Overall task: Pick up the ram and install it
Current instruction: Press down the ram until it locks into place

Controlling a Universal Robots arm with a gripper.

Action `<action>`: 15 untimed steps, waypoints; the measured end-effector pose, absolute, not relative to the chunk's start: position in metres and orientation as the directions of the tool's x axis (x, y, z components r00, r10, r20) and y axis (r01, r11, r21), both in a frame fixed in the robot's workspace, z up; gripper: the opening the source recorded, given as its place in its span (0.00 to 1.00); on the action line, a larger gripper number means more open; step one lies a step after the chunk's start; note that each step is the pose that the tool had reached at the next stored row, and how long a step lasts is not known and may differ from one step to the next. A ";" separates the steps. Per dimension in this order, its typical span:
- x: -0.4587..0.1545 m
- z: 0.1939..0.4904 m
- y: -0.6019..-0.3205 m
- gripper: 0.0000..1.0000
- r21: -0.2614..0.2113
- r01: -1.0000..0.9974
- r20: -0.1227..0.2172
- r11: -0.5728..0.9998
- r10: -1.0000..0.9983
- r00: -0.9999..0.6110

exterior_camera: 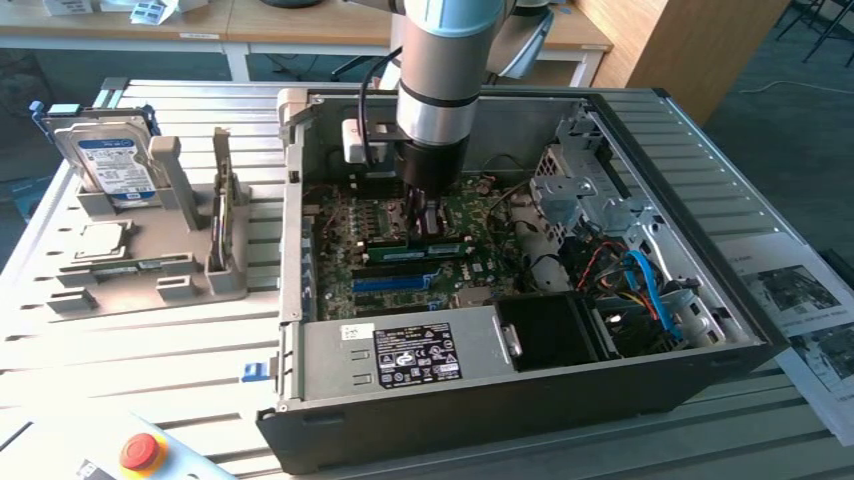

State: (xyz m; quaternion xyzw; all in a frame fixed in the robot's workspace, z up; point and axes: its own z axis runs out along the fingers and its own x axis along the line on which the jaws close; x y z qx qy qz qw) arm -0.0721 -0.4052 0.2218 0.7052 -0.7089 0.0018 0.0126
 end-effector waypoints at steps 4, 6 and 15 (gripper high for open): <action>-0.072 0.222 -0.405 0.10 0.015 -1.000 0.020 0.005 -1.000 -0.005; -0.072 0.222 -0.405 0.10 0.015 -1.000 0.020 0.005 -1.000 -0.005; -0.072 0.227 -0.405 0.10 0.015 -1.000 0.020 0.005 -1.000 -0.005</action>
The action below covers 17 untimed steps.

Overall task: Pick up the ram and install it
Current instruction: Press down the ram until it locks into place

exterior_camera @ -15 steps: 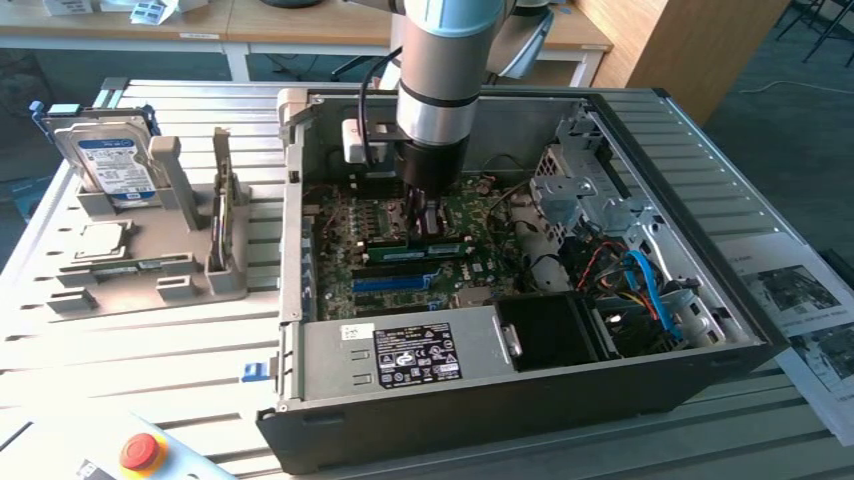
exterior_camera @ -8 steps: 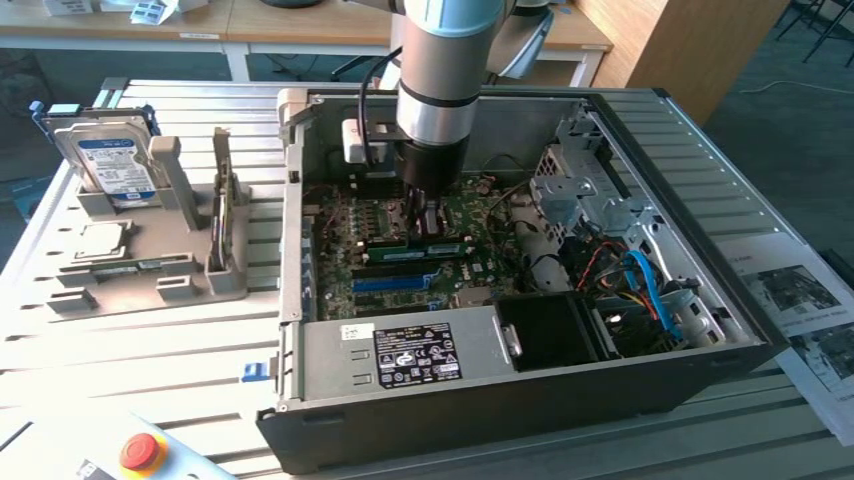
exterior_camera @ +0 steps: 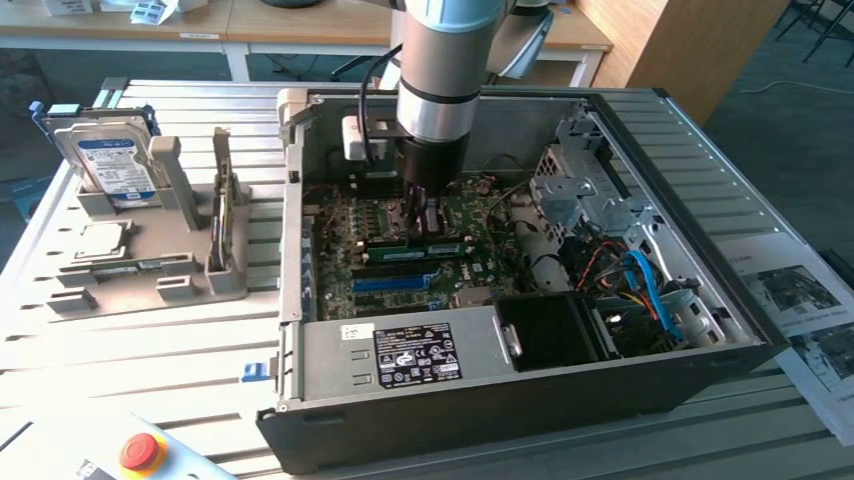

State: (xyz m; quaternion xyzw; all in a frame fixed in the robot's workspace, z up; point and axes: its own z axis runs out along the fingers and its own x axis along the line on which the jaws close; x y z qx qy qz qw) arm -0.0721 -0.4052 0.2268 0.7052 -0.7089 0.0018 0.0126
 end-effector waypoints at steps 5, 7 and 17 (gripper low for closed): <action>-0.072 0.231 -0.405 0.10 0.015 -1.000 0.020 0.005 -1.000 -0.005; -0.072 0.233 -0.405 0.10 0.015 -1.000 0.020 0.005 -1.000 -0.005; -0.072 0.248 -0.405 0.10 0.015 -1.000 0.020 0.005 -1.000 -0.005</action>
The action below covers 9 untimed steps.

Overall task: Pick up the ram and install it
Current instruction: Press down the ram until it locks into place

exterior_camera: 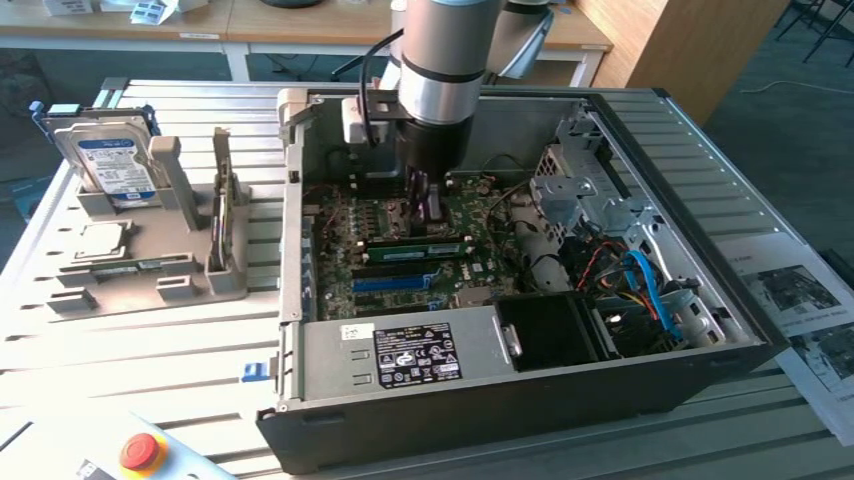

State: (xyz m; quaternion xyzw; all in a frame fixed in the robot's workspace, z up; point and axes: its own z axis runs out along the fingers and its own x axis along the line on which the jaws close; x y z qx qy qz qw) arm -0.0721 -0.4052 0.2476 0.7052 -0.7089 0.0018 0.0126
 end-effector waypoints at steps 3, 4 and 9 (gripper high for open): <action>-0.072 0.252 -0.405 0.10 0.015 -1.000 0.020 0.005 -1.000 -0.005; -0.072 0.254 -0.405 0.10 0.015 -1.000 0.020 0.005 -1.000 -0.005; -0.072 0.263 -0.405 0.10 0.015 -1.000 0.020 0.005 -1.000 -0.005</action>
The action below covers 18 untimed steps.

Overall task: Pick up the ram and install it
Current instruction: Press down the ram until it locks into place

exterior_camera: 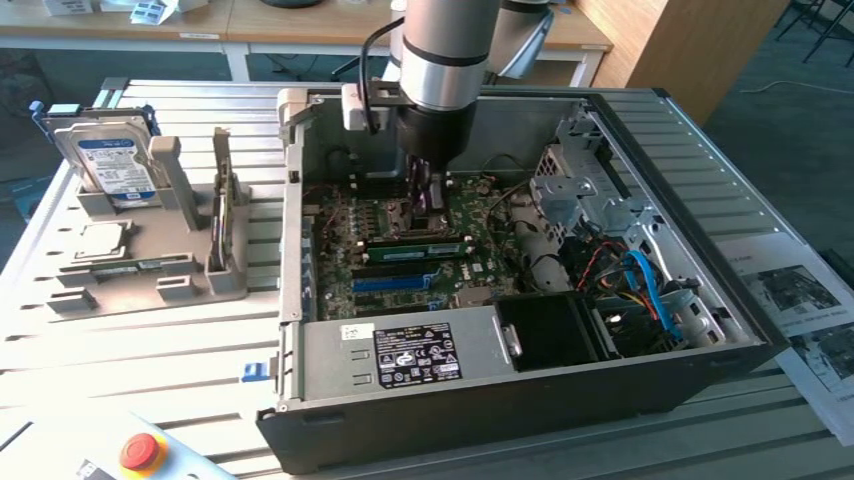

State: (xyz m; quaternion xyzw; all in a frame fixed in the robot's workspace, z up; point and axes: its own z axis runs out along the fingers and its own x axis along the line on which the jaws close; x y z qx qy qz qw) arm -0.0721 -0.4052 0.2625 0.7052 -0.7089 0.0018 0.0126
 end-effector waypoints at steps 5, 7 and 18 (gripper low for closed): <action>-0.072 0.269 -0.405 0.10 0.015 -1.000 0.020 0.005 -1.000 -0.005; -0.072 0.272 -0.405 0.10 0.015 -1.000 0.020 0.005 -1.000 -0.005; -0.072 0.288 -0.405 0.10 0.015 -1.000 0.020 0.005 -1.000 -0.005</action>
